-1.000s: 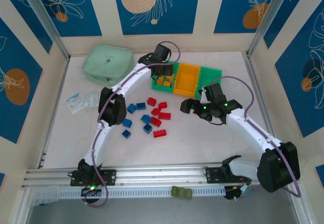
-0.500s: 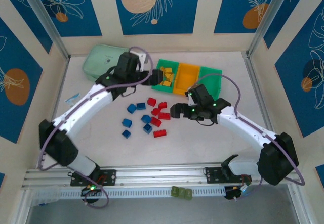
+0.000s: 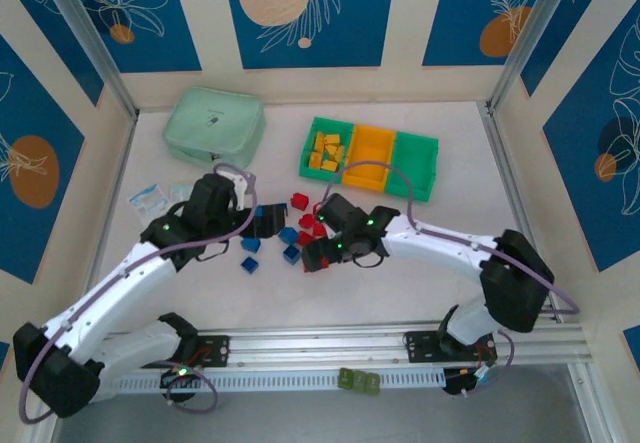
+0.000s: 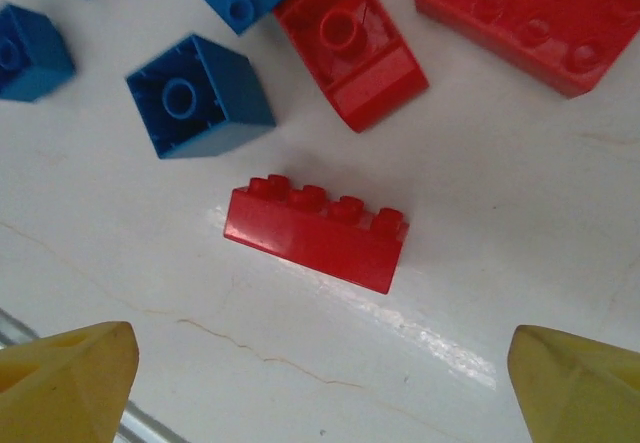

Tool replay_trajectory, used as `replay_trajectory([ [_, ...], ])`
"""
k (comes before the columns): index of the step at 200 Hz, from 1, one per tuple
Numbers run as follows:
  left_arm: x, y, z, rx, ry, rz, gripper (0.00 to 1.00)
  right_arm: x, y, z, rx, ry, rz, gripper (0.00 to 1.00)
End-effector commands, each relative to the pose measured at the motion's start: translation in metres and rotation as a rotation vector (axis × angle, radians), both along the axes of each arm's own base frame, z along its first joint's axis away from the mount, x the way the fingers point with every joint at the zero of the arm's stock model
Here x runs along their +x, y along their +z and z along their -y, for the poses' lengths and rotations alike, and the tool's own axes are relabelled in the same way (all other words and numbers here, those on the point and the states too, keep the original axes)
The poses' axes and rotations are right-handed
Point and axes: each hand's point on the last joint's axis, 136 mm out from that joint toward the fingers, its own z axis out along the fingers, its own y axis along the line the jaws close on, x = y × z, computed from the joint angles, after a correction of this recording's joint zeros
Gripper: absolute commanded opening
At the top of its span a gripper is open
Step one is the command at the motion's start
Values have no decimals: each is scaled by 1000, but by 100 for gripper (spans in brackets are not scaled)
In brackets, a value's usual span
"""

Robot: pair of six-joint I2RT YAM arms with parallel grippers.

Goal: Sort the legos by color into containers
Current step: Pick up the lego from the bottom-center of the table.

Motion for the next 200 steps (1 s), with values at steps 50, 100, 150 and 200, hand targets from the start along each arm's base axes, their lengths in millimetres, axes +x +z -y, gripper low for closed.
replay_trajectory([
  [50, -24, -32, -27, -15, 114, -78, 99, 9, -35, -20, -152, -83, 47, 99],
  [100, -24, -34, -37, 2, 166, -67, 99, 10, -50, -27, -201, -200, 29, 99],
  [150, -24, -41, -39, 9, 173, -77, 99, 12, -53, -16, -288, -276, 55, 80],
  [200, -22, -35, -36, 5, 165, -69, 99, 13, -46, -21, -288, -262, 53, 60],
])
